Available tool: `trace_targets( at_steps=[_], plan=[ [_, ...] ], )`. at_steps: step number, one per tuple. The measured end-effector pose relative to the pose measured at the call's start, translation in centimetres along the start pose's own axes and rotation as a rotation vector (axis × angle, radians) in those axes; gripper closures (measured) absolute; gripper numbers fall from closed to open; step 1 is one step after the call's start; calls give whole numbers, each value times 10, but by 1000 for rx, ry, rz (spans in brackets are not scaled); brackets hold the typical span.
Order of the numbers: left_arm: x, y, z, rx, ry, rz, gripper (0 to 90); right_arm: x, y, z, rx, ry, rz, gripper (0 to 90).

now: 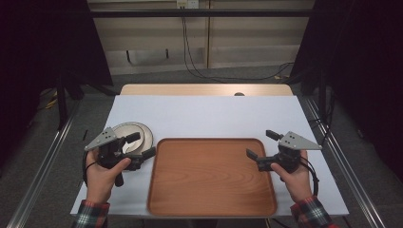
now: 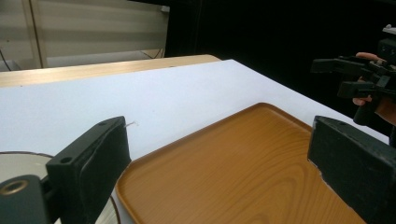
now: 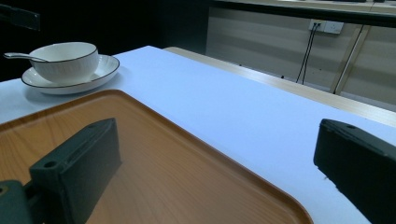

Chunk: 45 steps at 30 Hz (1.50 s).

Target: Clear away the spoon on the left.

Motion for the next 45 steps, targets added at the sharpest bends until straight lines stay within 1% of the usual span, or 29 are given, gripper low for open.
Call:
trace_targets(
  at_steps=[2,9,10,12,13,14,18,20,21,22,23,24,26,27,28,29,31,33,34,36,37,41,42,44,45],
  plan=[
    [1,0,2,2,-19,10,51,0,1,0,9,5,2,2],
    [6,3,4,2,-17,32,26,0,2,-2,24,-4,6,3],
    [6,2,5,-2,-18,42,25,0,2,-2,24,-3,7,3],
    [7,2,6,-3,-20,38,20,0,2,-3,24,-6,11,3],
    [7,2,8,-4,-28,45,18,0,2,-4,26,-7,13,3],
    [8,3,8,4,-24,46,16,0,3,-4,28,-7,5,3],
    [9,3,11,-3,-29,50,16,-2,4,-7,36,-12,3,2],
    [11,3,14,-14,-61,36,26,-2,4,-9,35,-16,4,3],
    [12,3,16,-11,-62,37,33,-2,4,-9,35,-19,2,3],
    [12,4,17,-19,-69,51,41,-2,4,-10,32,-22,0,3],
    [13,4,18,-11,-71,48,47,-2,4,-10,30,-24,-3,3],
    [14,6,20,-13,-84,61,60,-2,4,-10,28,-23,-5,3],
    [16,7,22,-7,-85,57,81,-3,3,-11,25,-21,-6,3],
    [18,9,24,-15,-99,72,88,-3,3,-12,25,-25,-5,3],
    [18,9,24,-15,-99,72,106,-3,3,-12,25,-25,-5,3],
    [20,11,27,-2,-122,68,126,-2,3,-13,26,-33,-6,3],
    [22,13,28,0,-126,75,150,-2,3,-13,31,-38,-1,4],
    [24,15,29,9,-148,74,164,-1,3,-14,30,-39,-2,4],
    [25,16,30,16,-156,68,171,-1,3,-14,29,-39,-2,4],
    [26,17,31,14,-162,66,192,-1,3,-14,26,-46,-2,4],
    [26,18,32,15,-176,62,202,-1,3,-15,25,-45,-7,4],
    [28,20,35,20,-190,54,233,-2,3,-16,28,-49,-8,6],
    [29,21,36,23,-201,52,254,-2,3,-17,26,-46,-8,6],
    [32,25,37,30,-214,61,267,-2,3,-17,27,-50,-8,7],
    [33,26,38,35,-227,63,274,-2,3,-18,26,-57,-2,7]
  ],
)
Point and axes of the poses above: each handheld gripper's, and its own axes: z roughly backward along the jaws, y roughly out of its underside, x roughly to its left, the point moved 2 cm from there along -z, roughly forward along the jaws, and after that the axes turned 5 degrees about -y, right-handed, at the moved point
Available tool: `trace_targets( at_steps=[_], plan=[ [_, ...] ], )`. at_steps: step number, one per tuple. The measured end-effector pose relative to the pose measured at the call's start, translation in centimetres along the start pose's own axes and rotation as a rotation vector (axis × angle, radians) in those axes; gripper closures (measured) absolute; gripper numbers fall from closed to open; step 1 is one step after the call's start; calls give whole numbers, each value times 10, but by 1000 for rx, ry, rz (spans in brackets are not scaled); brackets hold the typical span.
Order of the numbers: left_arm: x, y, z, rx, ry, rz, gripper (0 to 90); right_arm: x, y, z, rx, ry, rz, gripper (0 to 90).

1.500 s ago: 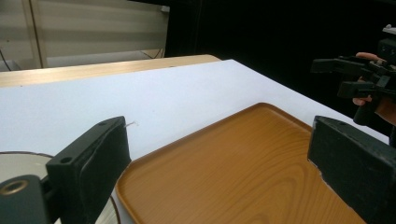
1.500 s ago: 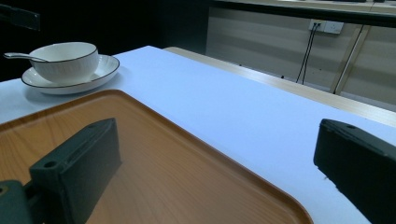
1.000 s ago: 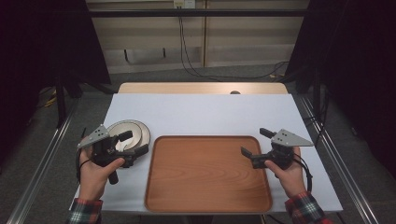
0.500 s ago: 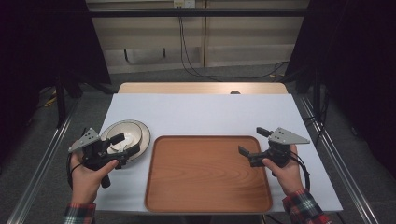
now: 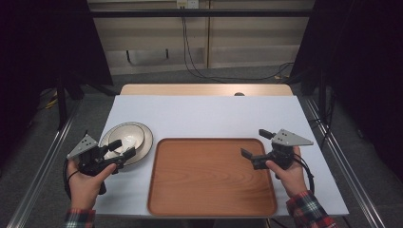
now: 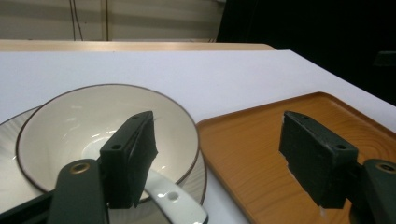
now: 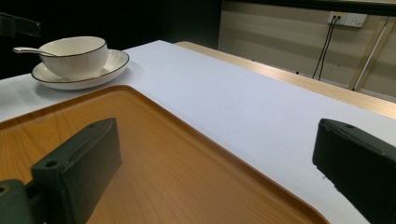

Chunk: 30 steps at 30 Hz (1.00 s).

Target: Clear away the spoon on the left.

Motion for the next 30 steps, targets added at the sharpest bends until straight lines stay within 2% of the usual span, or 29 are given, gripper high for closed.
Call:
trace_targets(
  at_steps=[7,8,9,10,14,17,25,26,30],
  plan=[
    [4,6,1,22,-11,-8,340,1,-1,-1,-3,-5,-8,8],
    [5,6,1,19,-22,-2,340,1,-1,-1,-3,-5,-8,8],
    [7,8,1,27,-15,2,356,1,-1,-1,-3,-9,-8,8],
    [7,9,1,34,-28,4,358,1,-1,-1,-3,-10,-8,8],
    [10,13,1,59,-32,6,387,1,-1,-1,-3,-11,-10,8],
    [12,15,0,64,-33,2,417,1,-1,-1,-3,-12,-10,8],
    [14,16,2,54,-46,-10,495,2,-1,-2,-1,-27,-2,9],
    [16,17,2,53,-53,-22,513,2,-1,-2,0,-28,-1,9],
    [18,16,5,51,-81,-18,520,2,-1,-2,-1,-25,-4,9]
  ],
)
Point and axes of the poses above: each handheld gripper's, and its own axes: z roughly backward along the jaws, y roughly out of its underside, x roughly to its left, the point moved 2 cm from there along -z, roughly forward along the jaws, and after that the axes turned 5 degrees about -y, right-handed, at the moved point
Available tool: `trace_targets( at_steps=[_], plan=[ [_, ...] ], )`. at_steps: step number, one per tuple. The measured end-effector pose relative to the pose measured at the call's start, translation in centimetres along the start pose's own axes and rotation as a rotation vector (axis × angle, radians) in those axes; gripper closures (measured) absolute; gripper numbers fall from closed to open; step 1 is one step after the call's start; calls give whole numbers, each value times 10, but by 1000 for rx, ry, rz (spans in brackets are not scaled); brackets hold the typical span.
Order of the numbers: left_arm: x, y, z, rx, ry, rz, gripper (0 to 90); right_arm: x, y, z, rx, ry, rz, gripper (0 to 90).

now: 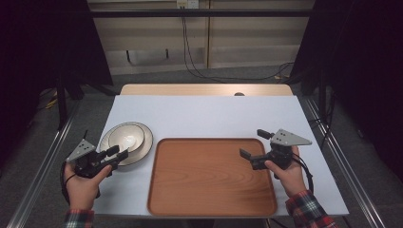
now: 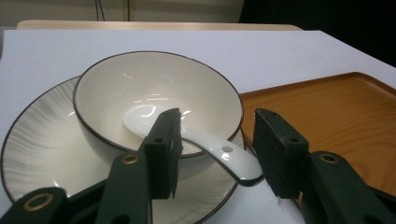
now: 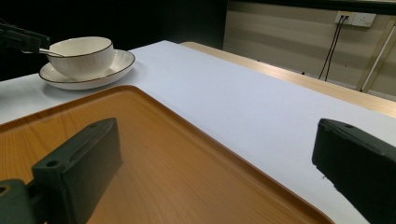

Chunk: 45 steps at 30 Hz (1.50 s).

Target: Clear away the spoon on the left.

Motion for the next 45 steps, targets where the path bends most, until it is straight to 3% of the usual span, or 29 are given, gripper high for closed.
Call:
trace_targets(
  at_steps=[16,34,37,45],
  plan=[
    [2,1,4,1,-7,18,567,0,0,-2,-3,-1,-4,11],
    [-3,3,5,-2,1,31,530,1,-1,-4,3,-6,6,12],
    [-3,5,6,42,-31,33,553,2,-1,-5,3,-9,6,12],
    [2,8,6,52,-34,47,635,2,-1,-5,1,-6,10,12]
  ],
)
Point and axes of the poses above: each handheld gripper's, and its own axes: z roughly backward along the jaws, y roughly out of its underside, x roughly to its left, the point moved 2 cm from there along -z, roughly forward along the jaws, and after that the axes turned 5 degrees about -y, right-handed, at the moved point
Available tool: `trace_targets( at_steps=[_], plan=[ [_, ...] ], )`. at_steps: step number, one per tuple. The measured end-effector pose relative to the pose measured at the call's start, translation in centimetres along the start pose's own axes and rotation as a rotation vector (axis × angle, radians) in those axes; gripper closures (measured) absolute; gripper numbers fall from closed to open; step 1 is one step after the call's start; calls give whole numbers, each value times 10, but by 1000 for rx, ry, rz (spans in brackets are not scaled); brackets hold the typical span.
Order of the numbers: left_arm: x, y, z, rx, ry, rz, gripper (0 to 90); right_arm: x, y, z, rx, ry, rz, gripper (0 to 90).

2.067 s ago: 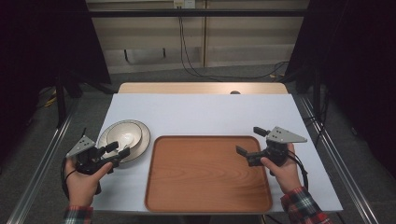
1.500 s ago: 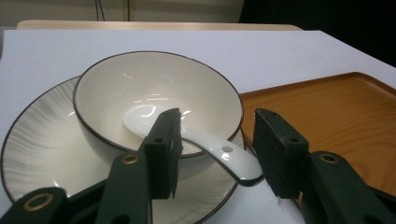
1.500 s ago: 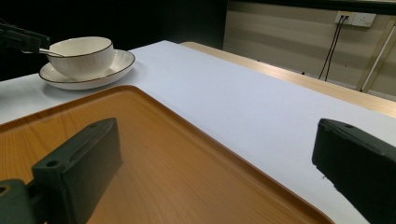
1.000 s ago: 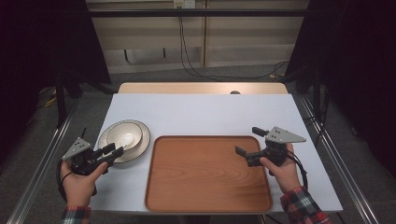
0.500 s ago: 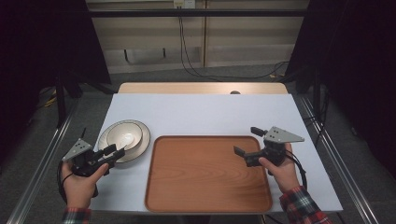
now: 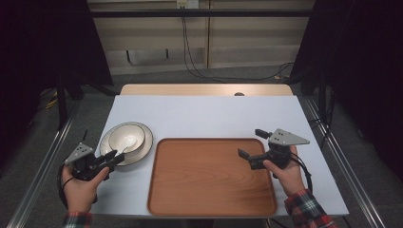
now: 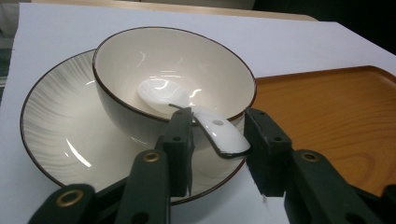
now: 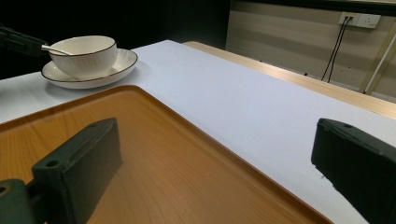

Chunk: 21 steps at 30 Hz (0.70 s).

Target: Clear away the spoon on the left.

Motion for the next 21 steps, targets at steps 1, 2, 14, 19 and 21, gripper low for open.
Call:
trace_targets(
  at_steps=[1,2,14,19,21],
  plan=[
    [1,0,0,-2,-1,10,651,0,0,0,1,-3,-2,12],
    [2,1,0,-2,-7,14,661,0,0,0,1,-1,-2,11],
    [13,-6,4,-72,-33,48,777,0,0,2,0,0,-1,11],
    [12,-14,2,-119,-33,44,798,0,0,5,3,2,-3,11],
    [13,-17,1,-133,-32,35,823,1,0,6,3,2,-1,10]
  ],
)
Point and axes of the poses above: each handheld gripper's, and its own axes: z roughly backward along the jaws, y roughly out of its underside, x roughly to its left, the point moved 2 cm from there along -z, roughly forward along the jaws, and after that the axes turned 5 degrees about -y, right-handed, at the moved point
